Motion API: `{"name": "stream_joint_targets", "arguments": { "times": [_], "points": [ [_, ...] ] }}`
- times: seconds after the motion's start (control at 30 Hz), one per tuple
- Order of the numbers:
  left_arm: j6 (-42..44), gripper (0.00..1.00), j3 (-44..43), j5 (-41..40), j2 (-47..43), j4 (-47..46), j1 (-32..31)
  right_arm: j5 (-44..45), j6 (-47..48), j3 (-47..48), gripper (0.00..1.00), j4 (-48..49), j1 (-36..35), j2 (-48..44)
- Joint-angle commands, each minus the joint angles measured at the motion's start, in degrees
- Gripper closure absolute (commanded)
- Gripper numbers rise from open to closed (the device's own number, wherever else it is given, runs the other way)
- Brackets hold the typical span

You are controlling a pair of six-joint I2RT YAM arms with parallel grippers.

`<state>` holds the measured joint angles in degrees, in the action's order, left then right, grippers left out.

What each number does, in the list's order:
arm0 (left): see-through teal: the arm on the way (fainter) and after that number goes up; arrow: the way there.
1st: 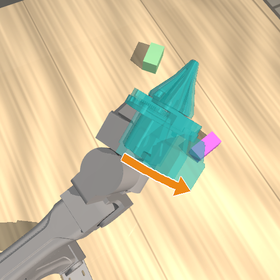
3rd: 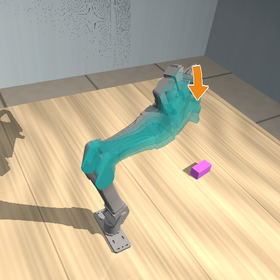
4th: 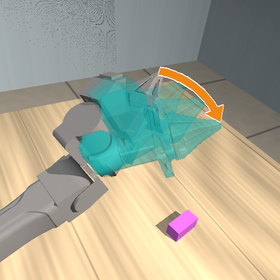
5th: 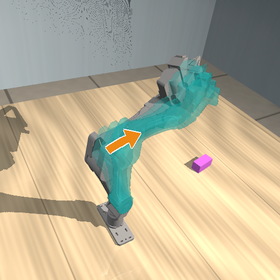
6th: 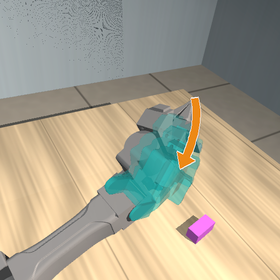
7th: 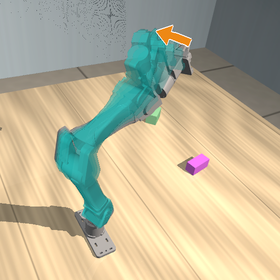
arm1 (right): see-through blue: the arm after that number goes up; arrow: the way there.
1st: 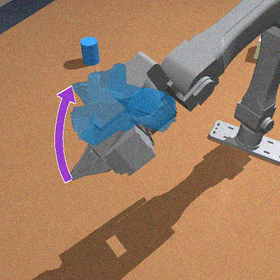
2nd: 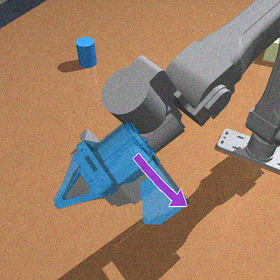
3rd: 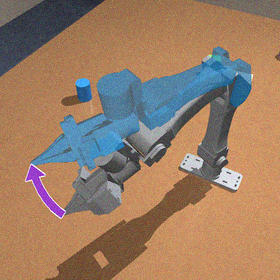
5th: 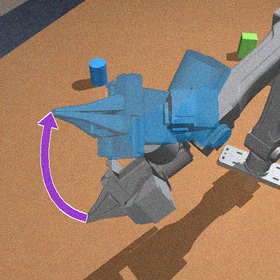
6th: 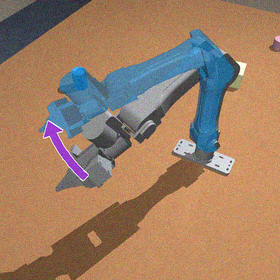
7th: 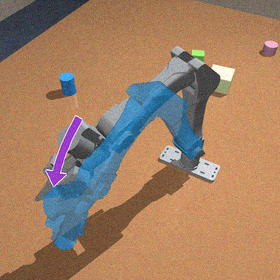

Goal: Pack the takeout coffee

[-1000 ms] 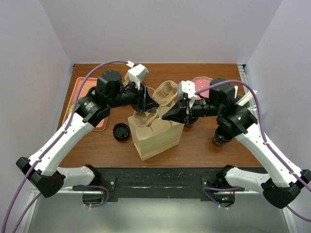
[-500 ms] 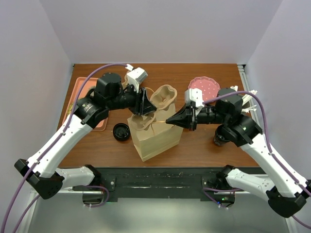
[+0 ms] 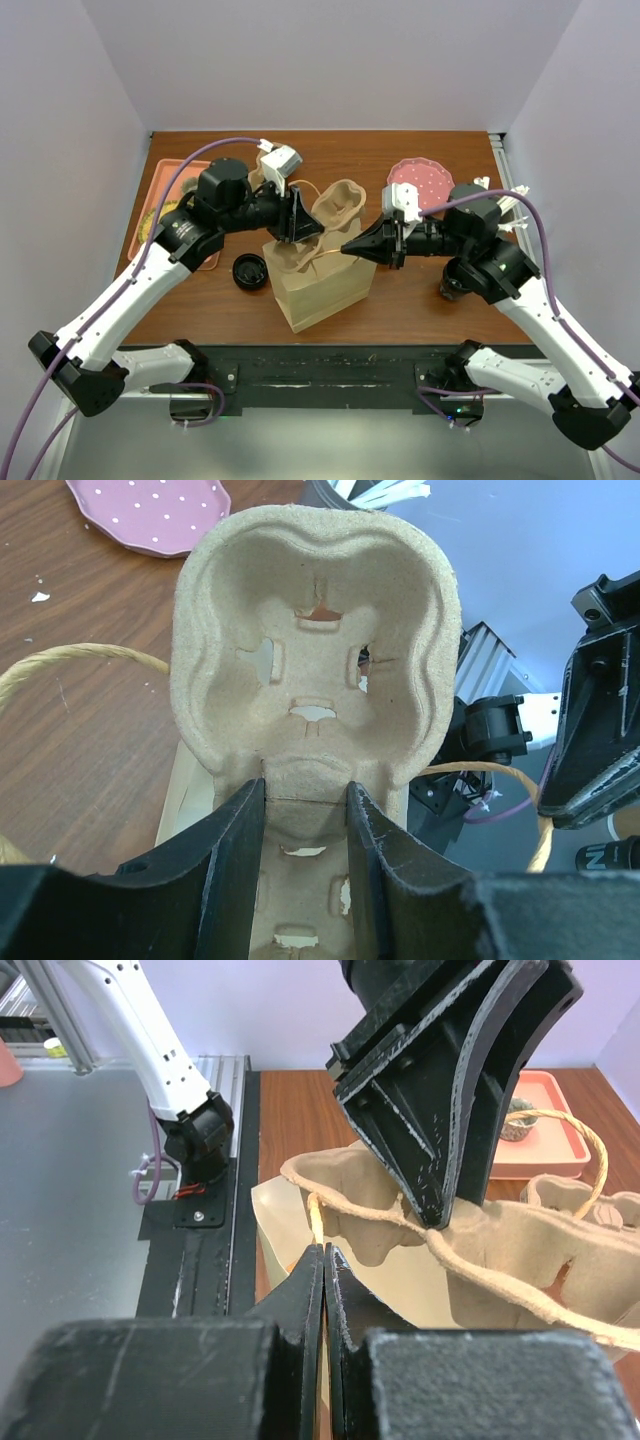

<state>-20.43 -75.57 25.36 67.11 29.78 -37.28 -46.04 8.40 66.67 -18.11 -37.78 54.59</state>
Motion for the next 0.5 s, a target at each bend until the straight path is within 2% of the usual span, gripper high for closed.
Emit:
{"name": "stream_joint_targets", "arguments": {
  "times": [0.0,0.27,0.47],
  "points": [
    [-0.4,1.0,1.6,0.8,-1.3,-4.1,-0.3,-1.6,-0.3,-0.9,1.0,3.6,-0.2,-1.3],
    [3.3,1.0,1.8,-1.9,-1.8,-0.3,-0.3,-5.2,0.3,-3.7,1.0,3.7,-0.3,-3.4],
    [-0.2,1.0,1.7,1.5,-2.1,-8.8,-0.3,-4.7,0.6,-4.6,1.0,3.3,-0.2,-4.5]
  ]
}}
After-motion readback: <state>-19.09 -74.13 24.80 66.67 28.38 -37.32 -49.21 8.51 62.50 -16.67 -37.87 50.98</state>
